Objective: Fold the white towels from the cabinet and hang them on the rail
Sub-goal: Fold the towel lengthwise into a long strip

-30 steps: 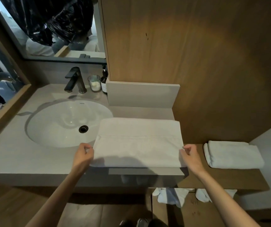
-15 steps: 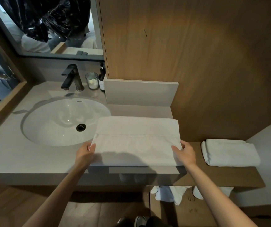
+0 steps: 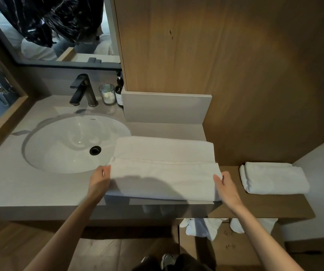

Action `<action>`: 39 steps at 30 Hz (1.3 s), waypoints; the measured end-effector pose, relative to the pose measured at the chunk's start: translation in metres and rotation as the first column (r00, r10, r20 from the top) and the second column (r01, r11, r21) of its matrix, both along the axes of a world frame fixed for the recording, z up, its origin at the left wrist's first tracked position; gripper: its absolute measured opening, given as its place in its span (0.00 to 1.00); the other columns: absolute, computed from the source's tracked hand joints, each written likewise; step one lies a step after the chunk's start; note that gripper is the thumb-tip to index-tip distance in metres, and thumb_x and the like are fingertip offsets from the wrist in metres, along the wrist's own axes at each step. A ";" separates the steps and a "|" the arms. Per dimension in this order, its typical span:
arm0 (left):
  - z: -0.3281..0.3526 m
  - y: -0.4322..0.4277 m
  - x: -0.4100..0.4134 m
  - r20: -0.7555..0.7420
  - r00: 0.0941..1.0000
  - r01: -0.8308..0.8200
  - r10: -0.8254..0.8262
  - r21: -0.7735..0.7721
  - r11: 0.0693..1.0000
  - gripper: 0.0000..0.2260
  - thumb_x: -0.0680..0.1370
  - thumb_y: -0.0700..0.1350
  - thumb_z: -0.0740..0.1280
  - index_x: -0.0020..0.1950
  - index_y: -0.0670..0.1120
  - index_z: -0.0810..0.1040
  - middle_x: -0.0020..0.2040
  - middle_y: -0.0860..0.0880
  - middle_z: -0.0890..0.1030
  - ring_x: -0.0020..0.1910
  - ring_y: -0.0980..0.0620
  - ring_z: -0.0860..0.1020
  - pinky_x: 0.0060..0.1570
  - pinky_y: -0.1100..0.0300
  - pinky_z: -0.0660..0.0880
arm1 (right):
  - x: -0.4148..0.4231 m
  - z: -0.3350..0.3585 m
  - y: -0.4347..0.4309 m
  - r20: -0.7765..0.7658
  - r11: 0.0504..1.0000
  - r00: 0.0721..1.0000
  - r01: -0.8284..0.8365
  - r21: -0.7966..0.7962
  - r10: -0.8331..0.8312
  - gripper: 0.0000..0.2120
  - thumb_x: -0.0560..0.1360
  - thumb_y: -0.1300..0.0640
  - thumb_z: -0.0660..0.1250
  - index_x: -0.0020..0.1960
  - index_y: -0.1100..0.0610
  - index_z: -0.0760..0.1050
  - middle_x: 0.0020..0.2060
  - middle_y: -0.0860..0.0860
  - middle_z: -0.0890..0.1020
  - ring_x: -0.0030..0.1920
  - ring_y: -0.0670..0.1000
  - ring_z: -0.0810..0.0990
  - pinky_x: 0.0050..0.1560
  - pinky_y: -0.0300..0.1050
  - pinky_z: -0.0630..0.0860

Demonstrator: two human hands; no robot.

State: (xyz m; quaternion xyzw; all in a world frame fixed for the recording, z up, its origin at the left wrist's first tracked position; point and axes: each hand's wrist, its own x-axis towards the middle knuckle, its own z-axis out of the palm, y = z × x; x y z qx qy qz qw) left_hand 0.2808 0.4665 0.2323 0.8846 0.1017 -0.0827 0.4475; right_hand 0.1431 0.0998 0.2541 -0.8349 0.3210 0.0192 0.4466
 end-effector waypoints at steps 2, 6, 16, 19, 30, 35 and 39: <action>0.002 0.000 -0.002 0.016 1.000 0.010 -0.011 0.017 1.000 0.13 0.83 0.49 0.54 0.53 0.41 0.72 0.49 0.42 0.75 0.48 0.45 0.71 0.47 0.54 0.65 | -0.002 -0.003 0.002 -0.038 0.997 0.999 -0.018 -0.078 0.015 0.10 0.83 0.51 0.54 0.55 0.58 0.64 0.40 0.50 0.73 0.39 0.48 0.74 0.36 0.41 0.69; 0.000 0.003 -0.007 0.027 0.998 0.050 -0.053 0.113 0.992 0.13 0.84 0.49 0.53 0.53 0.42 0.71 0.45 0.43 0.75 0.45 0.45 0.72 0.45 0.52 0.66 | 0.003 -0.006 0.007 -0.100 0.989 0.995 0.003 -0.145 -0.018 0.08 0.83 0.52 0.54 0.54 0.57 0.63 0.40 0.51 0.74 0.39 0.50 0.76 0.37 0.44 0.74; -0.011 0.008 -0.014 0.316 0.902 0.085 -0.293 0.537 0.839 0.07 0.79 0.39 0.65 0.46 0.36 0.72 0.33 0.42 0.75 0.27 0.48 0.68 0.27 0.57 0.64 | 0.007 0.000 0.010 -0.071 0.985 0.995 0.052 -0.165 -0.064 0.06 0.79 0.64 0.61 0.51 0.58 0.64 0.43 0.55 0.76 0.39 0.52 0.76 0.36 0.42 0.74; -0.005 0.001 -0.011 0.347 0.873 0.043 -0.342 0.644 0.764 0.09 0.76 0.37 0.69 0.52 0.35 0.74 0.44 0.37 0.76 0.34 0.42 0.74 0.30 0.52 0.74 | 0.005 0.000 0.020 0.029 0.901 1.000 0.015 -0.433 -0.002 0.13 0.75 0.66 0.67 0.57 0.56 0.69 0.52 0.52 0.75 0.51 0.53 0.76 0.53 0.47 0.76; -0.023 -0.108 -0.064 0.031 0.735 0.505 -0.677 0.641 0.578 0.35 0.73 0.63 0.22 0.78 0.52 0.38 0.77 0.52 0.35 0.76 0.49 0.34 0.74 0.43 0.34 | 0.037 -0.042 0.129 -0.224 0.680 0.849 -0.521 -0.516 0.479 0.28 0.82 0.42 0.40 0.76 0.51 0.63 0.76 0.53 0.63 0.75 0.60 0.62 0.73 0.67 0.54; -0.034 -0.066 -0.058 0.107 0.770 0.424 -0.629 0.650 0.630 0.26 0.81 0.62 0.41 0.78 0.59 0.49 0.80 0.51 0.45 0.78 0.48 0.42 0.75 0.41 0.45 | 0.019 -0.044 0.081 -0.246 0.591 0.826 -0.542 -0.597 0.508 0.30 0.78 0.33 0.44 0.78 0.40 0.47 0.79 0.46 0.46 0.78 0.56 0.42 0.75 0.63 0.36; -0.034 -0.032 -0.054 0.105 0.788 0.388 -0.606 0.680 0.622 0.28 0.79 0.66 0.43 0.78 0.61 0.48 0.79 0.43 0.42 0.77 0.41 0.39 0.75 0.41 0.44 | 0.007 -0.041 0.045 -0.313 0.546 0.809 -0.573 -0.612 0.498 0.32 0.75 0.29 0.35 0.77 0.36 0.37 0.77 0.44 0.34 0.76 0.57 0.30 0.74 0.62 0.31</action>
